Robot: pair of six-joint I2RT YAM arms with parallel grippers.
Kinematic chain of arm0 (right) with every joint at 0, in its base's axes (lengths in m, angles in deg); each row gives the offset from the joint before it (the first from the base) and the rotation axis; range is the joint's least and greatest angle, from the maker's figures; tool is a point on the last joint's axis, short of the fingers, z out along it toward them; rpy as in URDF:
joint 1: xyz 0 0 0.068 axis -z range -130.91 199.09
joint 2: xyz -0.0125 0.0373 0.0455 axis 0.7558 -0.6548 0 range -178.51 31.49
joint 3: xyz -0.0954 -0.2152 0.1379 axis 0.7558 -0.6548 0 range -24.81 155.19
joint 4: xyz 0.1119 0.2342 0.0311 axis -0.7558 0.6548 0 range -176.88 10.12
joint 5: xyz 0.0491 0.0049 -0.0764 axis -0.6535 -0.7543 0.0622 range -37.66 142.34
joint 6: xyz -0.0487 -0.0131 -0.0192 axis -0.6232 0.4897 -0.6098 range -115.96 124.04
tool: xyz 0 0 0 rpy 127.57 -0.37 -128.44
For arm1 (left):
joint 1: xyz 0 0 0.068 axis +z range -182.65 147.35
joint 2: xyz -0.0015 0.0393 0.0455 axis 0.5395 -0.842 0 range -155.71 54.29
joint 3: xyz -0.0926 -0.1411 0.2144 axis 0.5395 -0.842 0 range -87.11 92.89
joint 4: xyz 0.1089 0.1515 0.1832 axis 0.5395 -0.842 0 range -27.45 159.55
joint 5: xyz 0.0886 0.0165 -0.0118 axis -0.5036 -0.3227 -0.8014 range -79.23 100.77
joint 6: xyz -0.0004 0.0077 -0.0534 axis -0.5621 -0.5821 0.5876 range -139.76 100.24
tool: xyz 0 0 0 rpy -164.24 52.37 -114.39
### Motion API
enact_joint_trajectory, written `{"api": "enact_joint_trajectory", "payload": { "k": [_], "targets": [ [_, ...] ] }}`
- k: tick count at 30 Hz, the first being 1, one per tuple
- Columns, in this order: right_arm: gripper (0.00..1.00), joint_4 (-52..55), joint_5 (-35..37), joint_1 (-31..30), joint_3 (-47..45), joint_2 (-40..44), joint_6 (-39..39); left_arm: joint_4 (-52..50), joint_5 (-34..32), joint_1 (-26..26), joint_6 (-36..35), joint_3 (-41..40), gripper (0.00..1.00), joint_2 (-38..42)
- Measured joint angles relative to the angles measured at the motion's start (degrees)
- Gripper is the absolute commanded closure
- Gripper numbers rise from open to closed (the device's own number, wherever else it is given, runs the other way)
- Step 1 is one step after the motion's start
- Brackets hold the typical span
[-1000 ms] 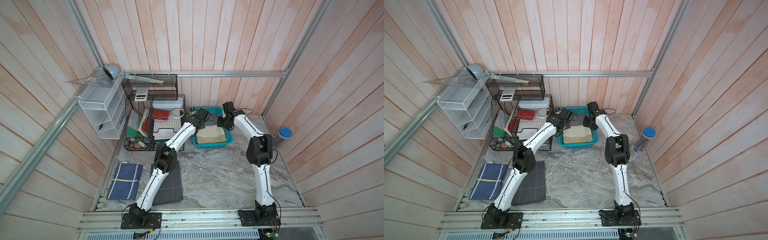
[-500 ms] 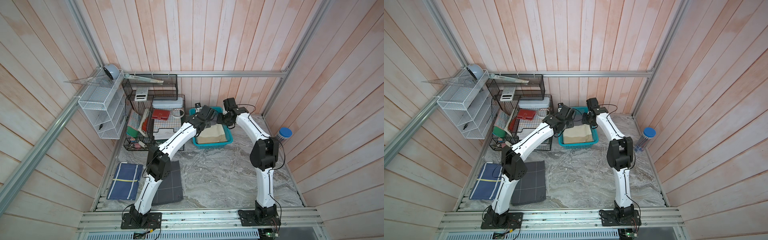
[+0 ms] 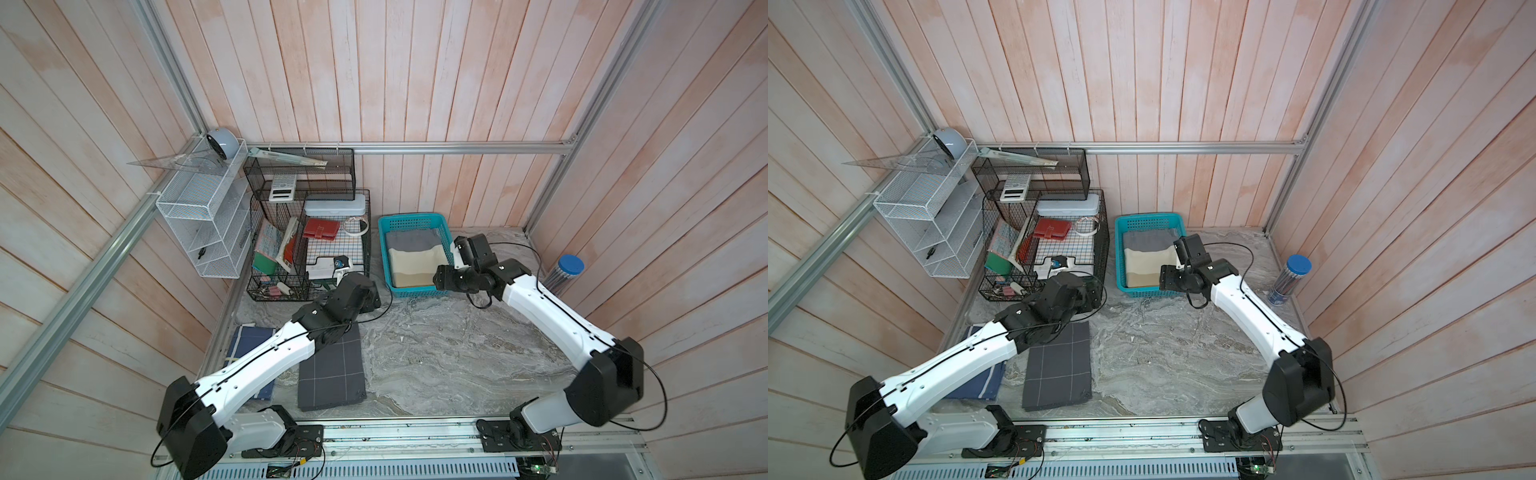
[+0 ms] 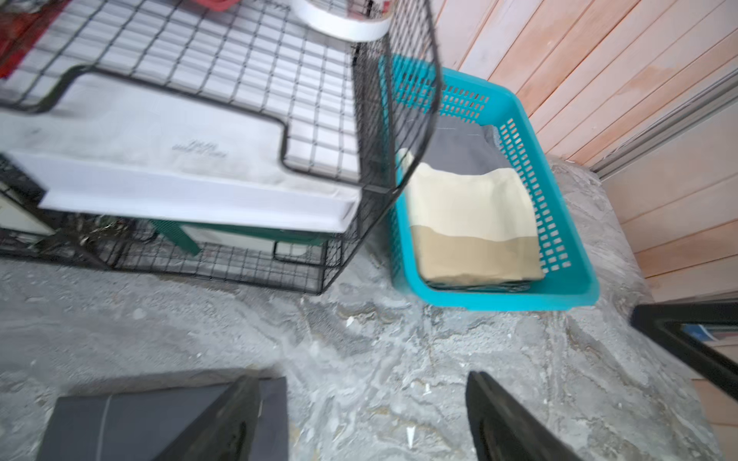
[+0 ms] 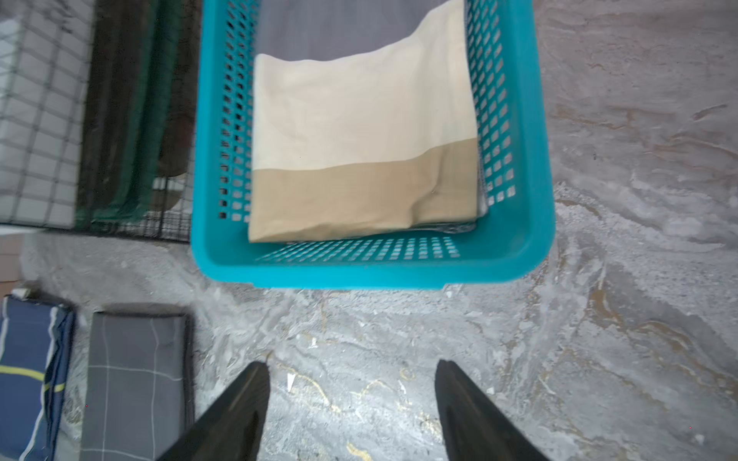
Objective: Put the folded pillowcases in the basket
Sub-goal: Place the pillowcase in the basket, then move the pillowcase to the center of the board.
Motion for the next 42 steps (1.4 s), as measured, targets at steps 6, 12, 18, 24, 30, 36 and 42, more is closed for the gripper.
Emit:
{"api": "enact_joint_trajectory", "payload": {
  "k": [6,12,18,24,30,36,42],
  "targets": [
    [0.19,-4.44,4.96,-12.2,-17.14,8.61,3.41,-4.52,-3.5,0.0,4.22,-14.32,0.04,16.76],
    [0.19,-6.47,9.14,-24.2,-22.27,7.67,6.82,-12.94,-12.24,0.0,6.58,-15.87,0.02,31.17],
    [0.19,-8.15,11.67,-32.39,-14.86,-2.64,7.74,-20.68,-23.19,0.0,6.23,-11.43,0.0,43.3],
    [0.18,-7.08,13.14,-39.23,-1.49,-16.83,5.9,-25.81,-28.81,0.0,7.72,-11.08,0.0,52.63],
    [0.18,-0.98,14.4,-42.99,13.51,-30.12,1.77,-28.46,-30.1,0.0,9.46,-12.52,0.0,55.52],
    [0.18,6.25,15.3,-45.59,27.85,-41.66,-2.78,-29.27,-30.18,0.0,10.21,-12.74,0.0,55.58],
    [0.18,13.22,14.14,-46.18,39.58,-51.93,-4.96,-29.64,-30.36,-0.02,10.45,-13.25,0.0,55.95]
  ]
}}
